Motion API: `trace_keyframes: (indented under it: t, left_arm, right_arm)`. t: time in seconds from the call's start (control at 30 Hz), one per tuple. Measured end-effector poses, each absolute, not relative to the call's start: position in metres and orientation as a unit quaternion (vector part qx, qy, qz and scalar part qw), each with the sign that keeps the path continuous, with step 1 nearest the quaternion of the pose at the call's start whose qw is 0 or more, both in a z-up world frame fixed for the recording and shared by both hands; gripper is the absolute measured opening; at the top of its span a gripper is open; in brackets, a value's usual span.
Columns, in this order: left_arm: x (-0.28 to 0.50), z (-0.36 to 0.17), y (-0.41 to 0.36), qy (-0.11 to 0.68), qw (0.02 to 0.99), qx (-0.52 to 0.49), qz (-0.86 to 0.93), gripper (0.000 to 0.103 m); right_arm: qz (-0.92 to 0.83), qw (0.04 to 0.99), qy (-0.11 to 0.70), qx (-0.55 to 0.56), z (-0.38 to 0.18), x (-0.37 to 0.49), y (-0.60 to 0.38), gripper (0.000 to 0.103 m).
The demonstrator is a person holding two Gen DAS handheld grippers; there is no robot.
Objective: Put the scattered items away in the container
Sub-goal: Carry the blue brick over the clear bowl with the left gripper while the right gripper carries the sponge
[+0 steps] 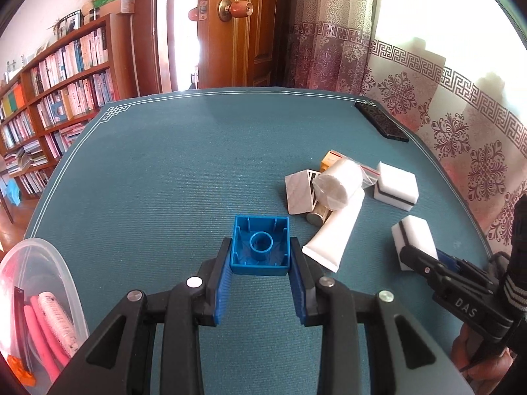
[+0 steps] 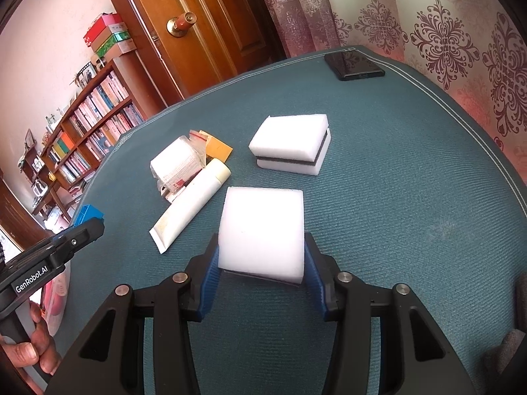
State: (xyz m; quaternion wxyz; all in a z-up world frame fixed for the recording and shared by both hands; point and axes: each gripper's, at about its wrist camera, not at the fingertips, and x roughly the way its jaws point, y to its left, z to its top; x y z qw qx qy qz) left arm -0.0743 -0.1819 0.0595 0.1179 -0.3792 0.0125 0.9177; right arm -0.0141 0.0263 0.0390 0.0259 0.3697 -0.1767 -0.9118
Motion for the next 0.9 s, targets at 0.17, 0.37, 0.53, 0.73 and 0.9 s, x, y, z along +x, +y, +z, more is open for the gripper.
trace_keyframes:
  t: [0.17,0.37,0.53,0.73,0.9]
  left_arm:
    - [-0.063,0.058,-0.19,0.01,0.117,-0.382,0.917,0.035]
    - [-0.052,0.057,-0.203,0.002,0.117,-0.384,0.916,0.035]
    - [-0.04,0.065,-0.222,-0.009,0.11,-0.373,0.921,0.035]
    - [-0.028,0.076,-0.25,-0.027,0.087,-0.358,0.929,0.035]
    - [-0.016,0.079,-0.276,-0.04,0.063,-0.353,0.933,0.035]
  right_arm:
    - [-0.908,0.031,-0.185,0.376,0.039,-0.006,0.022,0.049]
    - [-0.9,0.059,-0.196,0.384,0.041,0.004,0.005,0.049]
    - [-0.901,0.084,-0.192,0.38,0.05,0.01,-0.016,0.049]
    - [-0.899,0.112,-0.19,0.378,0.058,0.012,-0.044,0.049]
    - [-0.895,0.133,-0.183,0.384,0.06,0.008,-0.066,0.049]
